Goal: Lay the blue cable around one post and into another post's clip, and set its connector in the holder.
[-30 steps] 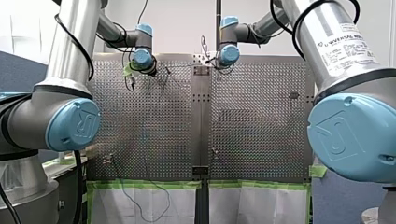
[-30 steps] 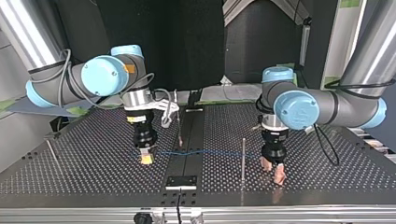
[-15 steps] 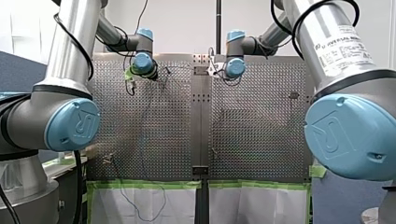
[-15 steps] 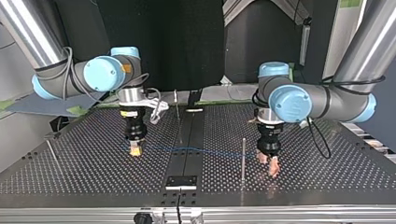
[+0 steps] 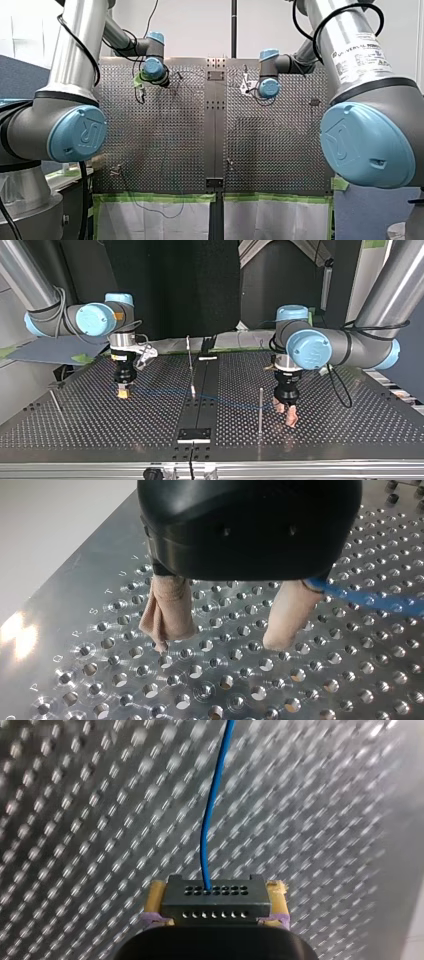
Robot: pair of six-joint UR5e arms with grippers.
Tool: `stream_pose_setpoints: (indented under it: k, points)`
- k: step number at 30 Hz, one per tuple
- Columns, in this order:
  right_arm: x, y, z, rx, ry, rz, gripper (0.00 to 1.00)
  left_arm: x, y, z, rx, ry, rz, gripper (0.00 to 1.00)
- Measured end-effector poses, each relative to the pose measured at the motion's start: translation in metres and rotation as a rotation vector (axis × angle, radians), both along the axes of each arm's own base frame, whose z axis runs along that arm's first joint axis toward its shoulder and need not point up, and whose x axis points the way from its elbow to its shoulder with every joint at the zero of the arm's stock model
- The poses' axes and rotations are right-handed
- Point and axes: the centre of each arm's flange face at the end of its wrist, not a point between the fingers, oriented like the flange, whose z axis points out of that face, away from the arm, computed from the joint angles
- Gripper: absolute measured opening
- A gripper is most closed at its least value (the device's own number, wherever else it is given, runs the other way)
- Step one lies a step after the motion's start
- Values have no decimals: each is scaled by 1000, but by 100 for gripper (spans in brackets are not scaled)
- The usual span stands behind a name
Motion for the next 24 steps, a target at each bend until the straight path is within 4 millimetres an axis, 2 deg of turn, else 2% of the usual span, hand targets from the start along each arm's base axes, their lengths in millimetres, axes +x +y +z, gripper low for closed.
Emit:
stream_pose_setpoints:
  k: [7,10,16,24]
  points:
    - [-34,-22,-59,47,24,-47,0,0,1,0,0,-1,4,100]
    - [-40,-23,-84,69,37,-56,0,0,1,0,0,-1,4,100]
    - [-36,-10,-139,113,77,-51,0,0,2,0,1,0,5,100]
    - [-26,16,-198,165,109,-52,0,1,3,0,0,-1,6,100]
